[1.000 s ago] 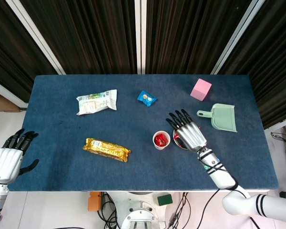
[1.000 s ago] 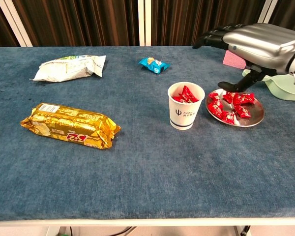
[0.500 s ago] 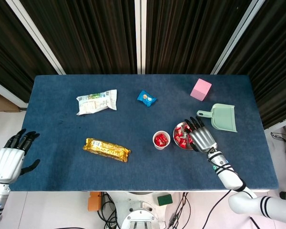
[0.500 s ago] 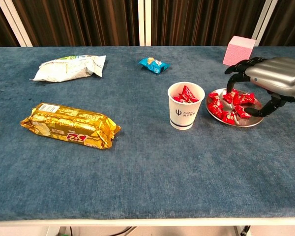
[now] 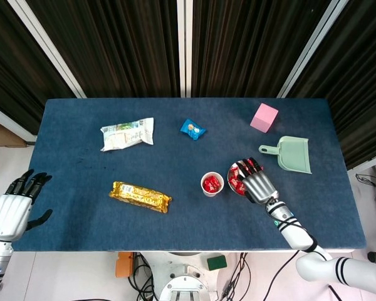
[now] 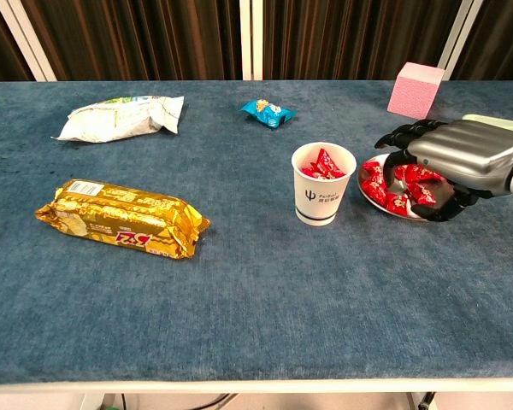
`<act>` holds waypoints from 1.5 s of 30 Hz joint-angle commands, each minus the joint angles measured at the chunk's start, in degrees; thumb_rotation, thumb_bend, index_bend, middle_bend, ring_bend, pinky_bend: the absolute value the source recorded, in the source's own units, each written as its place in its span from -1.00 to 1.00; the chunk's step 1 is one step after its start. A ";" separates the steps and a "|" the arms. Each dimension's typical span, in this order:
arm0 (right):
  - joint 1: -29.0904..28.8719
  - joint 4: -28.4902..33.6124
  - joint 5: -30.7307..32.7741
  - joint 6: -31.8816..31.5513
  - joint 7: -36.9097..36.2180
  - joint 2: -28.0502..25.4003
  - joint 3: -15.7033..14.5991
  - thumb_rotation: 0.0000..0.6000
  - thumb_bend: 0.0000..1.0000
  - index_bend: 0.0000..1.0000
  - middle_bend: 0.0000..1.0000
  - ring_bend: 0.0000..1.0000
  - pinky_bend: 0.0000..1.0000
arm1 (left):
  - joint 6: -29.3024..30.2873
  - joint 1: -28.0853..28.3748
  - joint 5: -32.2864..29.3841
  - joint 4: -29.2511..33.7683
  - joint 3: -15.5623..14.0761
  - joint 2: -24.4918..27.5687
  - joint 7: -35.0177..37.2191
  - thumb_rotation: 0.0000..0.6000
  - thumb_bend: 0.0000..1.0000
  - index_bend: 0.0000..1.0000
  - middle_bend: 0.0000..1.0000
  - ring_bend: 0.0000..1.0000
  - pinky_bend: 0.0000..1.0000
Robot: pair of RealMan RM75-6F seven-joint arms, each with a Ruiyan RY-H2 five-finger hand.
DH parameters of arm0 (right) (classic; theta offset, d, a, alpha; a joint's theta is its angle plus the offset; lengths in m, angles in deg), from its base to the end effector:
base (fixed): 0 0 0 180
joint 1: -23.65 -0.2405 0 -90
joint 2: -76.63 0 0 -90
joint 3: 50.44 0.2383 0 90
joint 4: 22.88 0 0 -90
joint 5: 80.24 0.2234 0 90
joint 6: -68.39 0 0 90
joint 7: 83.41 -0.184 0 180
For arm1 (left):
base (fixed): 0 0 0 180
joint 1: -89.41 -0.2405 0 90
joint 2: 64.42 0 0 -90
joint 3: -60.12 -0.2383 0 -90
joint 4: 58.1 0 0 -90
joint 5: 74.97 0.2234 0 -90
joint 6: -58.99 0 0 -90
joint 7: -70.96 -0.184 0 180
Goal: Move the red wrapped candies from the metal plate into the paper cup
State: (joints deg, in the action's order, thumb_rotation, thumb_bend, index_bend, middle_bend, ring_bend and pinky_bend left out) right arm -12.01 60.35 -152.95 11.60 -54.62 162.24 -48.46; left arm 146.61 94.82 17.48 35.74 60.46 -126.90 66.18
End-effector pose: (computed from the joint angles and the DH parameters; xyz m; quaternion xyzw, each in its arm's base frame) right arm -0.1882 -0.3293 -0.0452 0.8099 -0.2733 0.2690 0.4438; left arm -0.2777 0.2122 0.1368 -0.6437 -0.3327 -0.3873 0.5701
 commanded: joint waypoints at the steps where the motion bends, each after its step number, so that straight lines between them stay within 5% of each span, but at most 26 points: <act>1: -0.15 -0.24 0.01 0.33 0.18 0.25 0.00 1.00 -0.23 -0.25 -0.90 -1.00 -1.00 | -0.03 0.01 -0.02 0.03 -0.01 0.00 -0.06 1.00 -0.63 -0.64 -0.69 -0.89 -0.60; 33: -2.25 3.01 6.99 3.76 10.08 -1.53 0.20 1.00 -0.16 -0.10 -0.90 -1.00 -1.00 | -0.22 0.10 -0.24 0.06 0.06 0.19 0.30 1.00 -0.63 -0.64 -0.69 -0.89 -0.60; 45: -2.35 3.78 6.97 1.86 10.06 -1.69 0.36 1.00 -0.05 0.32 -0.88 -1.00 -1.00 | -0.28 0.15 -0.28 -0.01 0.08 0.18 0.40 1.00 -0.63 -0.64 -0.69 -0.89 -0.60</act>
State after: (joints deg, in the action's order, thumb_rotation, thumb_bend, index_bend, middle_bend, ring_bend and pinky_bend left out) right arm -14.46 64.03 -145.72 13.73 -44.29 160.66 -48.14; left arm 146.34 94.96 17.20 35.73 60.55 -126.71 66.58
